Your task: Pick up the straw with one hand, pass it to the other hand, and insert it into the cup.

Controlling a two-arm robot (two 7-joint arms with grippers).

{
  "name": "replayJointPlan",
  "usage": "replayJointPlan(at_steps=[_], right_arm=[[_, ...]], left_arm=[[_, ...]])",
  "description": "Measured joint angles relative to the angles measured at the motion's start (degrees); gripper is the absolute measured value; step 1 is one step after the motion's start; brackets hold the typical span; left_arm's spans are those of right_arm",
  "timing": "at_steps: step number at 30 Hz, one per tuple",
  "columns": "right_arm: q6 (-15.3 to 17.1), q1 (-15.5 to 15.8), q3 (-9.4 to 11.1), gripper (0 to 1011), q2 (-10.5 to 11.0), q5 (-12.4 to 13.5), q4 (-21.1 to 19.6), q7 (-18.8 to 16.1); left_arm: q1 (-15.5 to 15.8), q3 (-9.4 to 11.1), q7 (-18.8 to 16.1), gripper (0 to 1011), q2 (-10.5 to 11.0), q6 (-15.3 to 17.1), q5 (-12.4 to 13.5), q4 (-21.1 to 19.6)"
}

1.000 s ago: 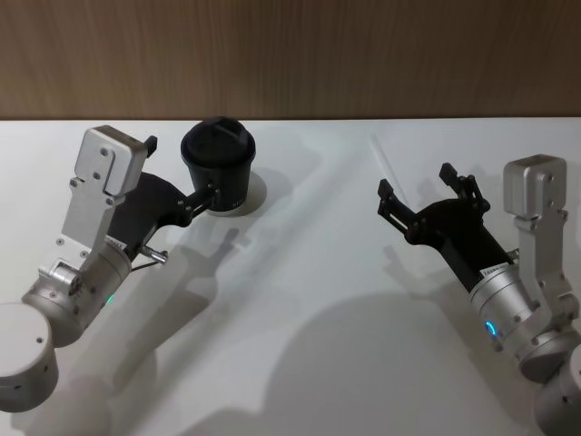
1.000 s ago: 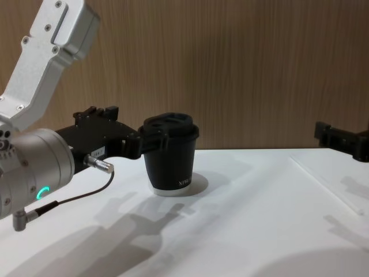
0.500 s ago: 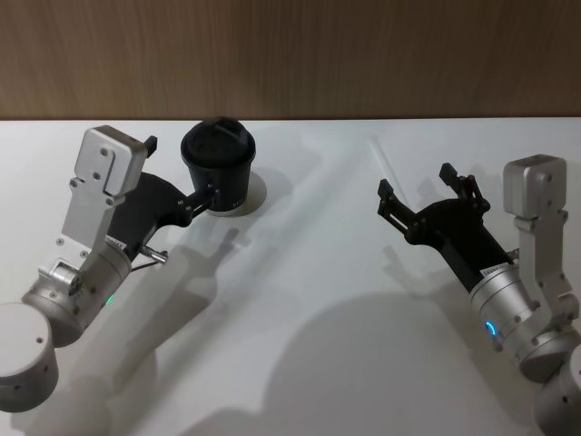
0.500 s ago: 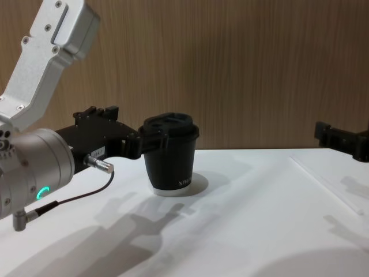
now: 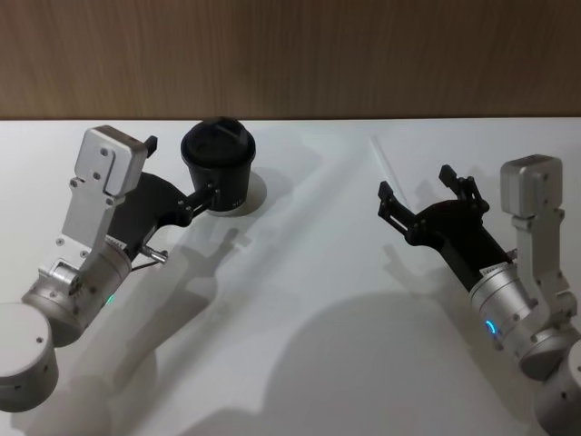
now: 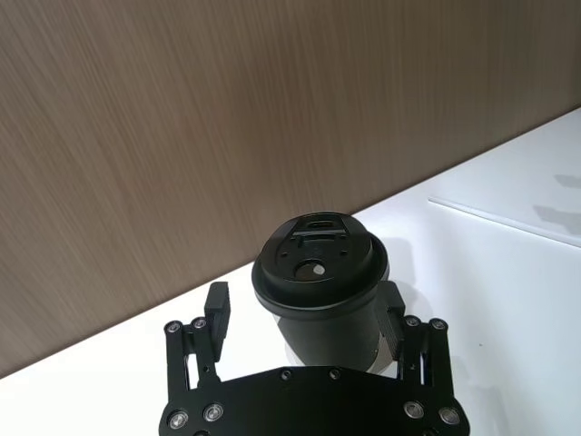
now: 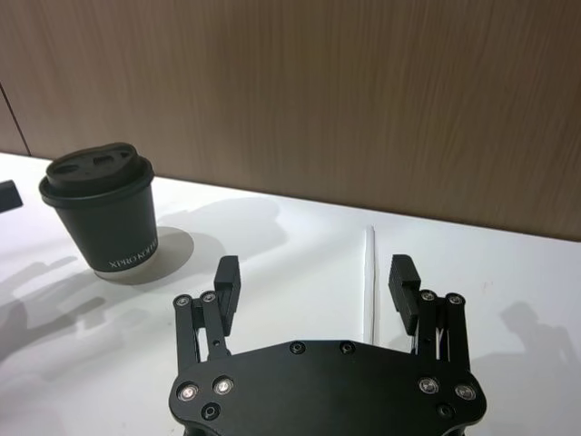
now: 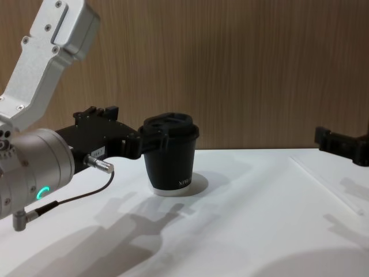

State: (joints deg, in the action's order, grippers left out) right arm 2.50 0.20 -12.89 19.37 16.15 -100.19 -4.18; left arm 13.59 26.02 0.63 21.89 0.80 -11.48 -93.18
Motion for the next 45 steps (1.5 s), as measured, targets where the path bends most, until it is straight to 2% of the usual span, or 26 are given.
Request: replayJointPlan(at_steps=[10, 32, 45], right_arm=[[2.8, -1.5, -0.2, 1001, 0.2, -0.6, 1.8, -0.6], [13.3, -4.5, 0.6, 1001, 1.1, 0.5, 2.7, -3.5], [14.7, -5.5, 0.6, 1001, 1.3, -0.3, 4.8, -4.1]], left_arm=[[0.0, 0.0, 0.0, 1000, 0.0, 0.0, 0.0, 0.0], [0.0, 0.0, 0.0, 1000, 0.0, 0.0, 0.0, 0.0], [0.0, 0.0, 0.0, 1000, 0.0, 0.0, 0.0, 0.0]])
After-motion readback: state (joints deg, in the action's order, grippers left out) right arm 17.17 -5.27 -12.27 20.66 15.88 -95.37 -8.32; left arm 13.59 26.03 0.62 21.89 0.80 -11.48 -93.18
